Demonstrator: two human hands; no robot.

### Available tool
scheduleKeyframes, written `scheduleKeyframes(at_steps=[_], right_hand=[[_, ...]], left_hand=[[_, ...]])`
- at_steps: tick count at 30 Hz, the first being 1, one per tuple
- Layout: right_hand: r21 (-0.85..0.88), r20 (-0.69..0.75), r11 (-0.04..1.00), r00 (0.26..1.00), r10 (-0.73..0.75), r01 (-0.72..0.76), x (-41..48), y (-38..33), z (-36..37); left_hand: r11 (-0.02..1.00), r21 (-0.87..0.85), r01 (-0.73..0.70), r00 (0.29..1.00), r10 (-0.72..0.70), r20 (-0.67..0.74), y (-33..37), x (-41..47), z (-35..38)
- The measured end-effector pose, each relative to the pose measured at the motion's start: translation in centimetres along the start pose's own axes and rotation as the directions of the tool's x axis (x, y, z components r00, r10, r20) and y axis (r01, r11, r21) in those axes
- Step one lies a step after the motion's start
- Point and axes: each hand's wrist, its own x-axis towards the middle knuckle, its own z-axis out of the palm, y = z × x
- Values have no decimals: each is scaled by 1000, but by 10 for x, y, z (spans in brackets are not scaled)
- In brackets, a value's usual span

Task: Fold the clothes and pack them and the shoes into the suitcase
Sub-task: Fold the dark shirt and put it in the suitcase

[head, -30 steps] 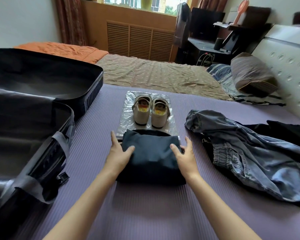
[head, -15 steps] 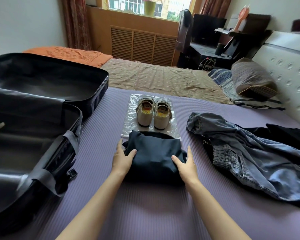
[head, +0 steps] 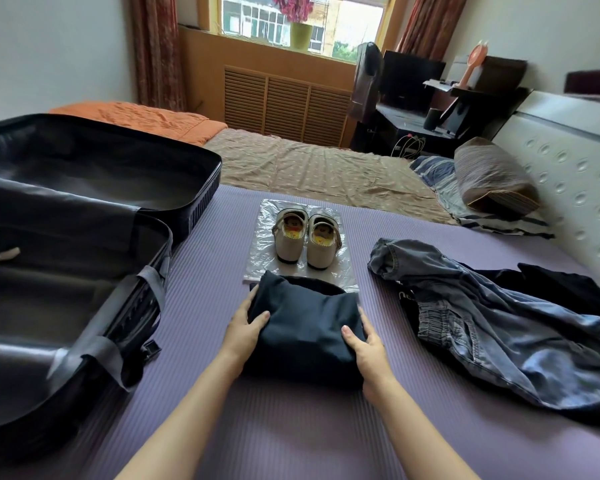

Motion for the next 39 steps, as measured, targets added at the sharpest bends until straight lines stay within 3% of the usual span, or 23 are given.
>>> scheduleKeyframes(at_steps=[8,17,23,30,39], right_hand=[[154,38,988,999,-2,-4,-26,-2,26],[209,118,966,977,-180,153,-92,-70,91],[290,182,935,948,-263,204,-134,-109,188],[294,286,945,930,-230,143,-178,-99,327],[281,356,957,918,-176,75,-220,-82,490]], left_hand=[[994,-110,15,1000,-15,3,4,-17,-33],[962,-158,-221,975,213,-68,84,-62,-112],[946,-125,-298,944,273,-184,130,-88,-214],[968,-26,-250,908,226,-352,132,-124,-351],[972,183,-146,888,210,-409,130,-129,-515]])
